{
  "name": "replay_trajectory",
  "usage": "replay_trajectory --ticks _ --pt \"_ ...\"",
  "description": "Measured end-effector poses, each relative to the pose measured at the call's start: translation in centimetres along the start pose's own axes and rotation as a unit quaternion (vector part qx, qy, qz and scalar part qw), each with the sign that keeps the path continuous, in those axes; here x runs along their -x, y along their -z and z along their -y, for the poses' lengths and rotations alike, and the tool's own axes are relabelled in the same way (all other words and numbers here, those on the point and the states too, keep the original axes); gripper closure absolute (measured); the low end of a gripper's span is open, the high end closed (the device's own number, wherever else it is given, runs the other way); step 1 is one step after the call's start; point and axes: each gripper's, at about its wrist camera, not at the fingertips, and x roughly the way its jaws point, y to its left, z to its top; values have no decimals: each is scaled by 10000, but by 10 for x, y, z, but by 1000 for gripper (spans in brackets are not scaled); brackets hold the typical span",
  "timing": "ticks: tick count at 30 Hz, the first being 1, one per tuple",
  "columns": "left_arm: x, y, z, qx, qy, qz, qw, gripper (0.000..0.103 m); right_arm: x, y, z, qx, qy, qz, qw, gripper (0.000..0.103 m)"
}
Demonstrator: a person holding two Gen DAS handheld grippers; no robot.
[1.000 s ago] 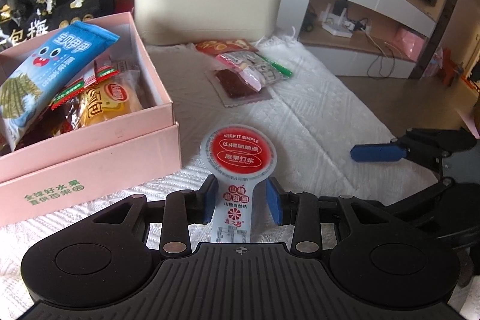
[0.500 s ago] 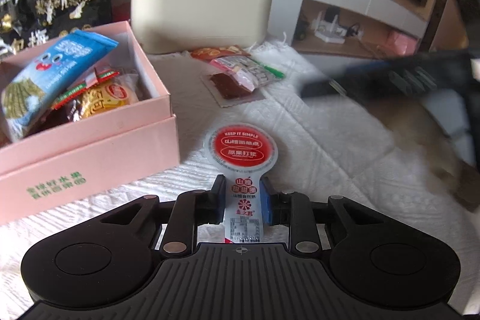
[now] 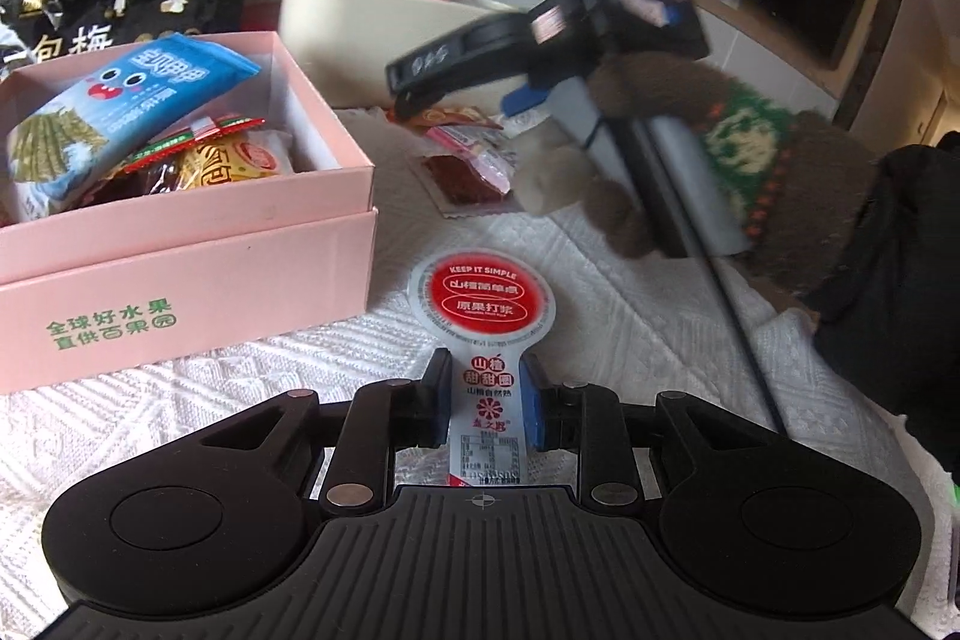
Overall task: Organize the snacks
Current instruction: 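Grasp the red egg-tart packet with the right tool while the left holds the sachet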
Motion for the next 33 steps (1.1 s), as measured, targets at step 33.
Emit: replay_trajectory --ticks 33 --pt "131 6 8 215 -442 791 9957 75 234 78 -16 860 -1199 672 9868 32"
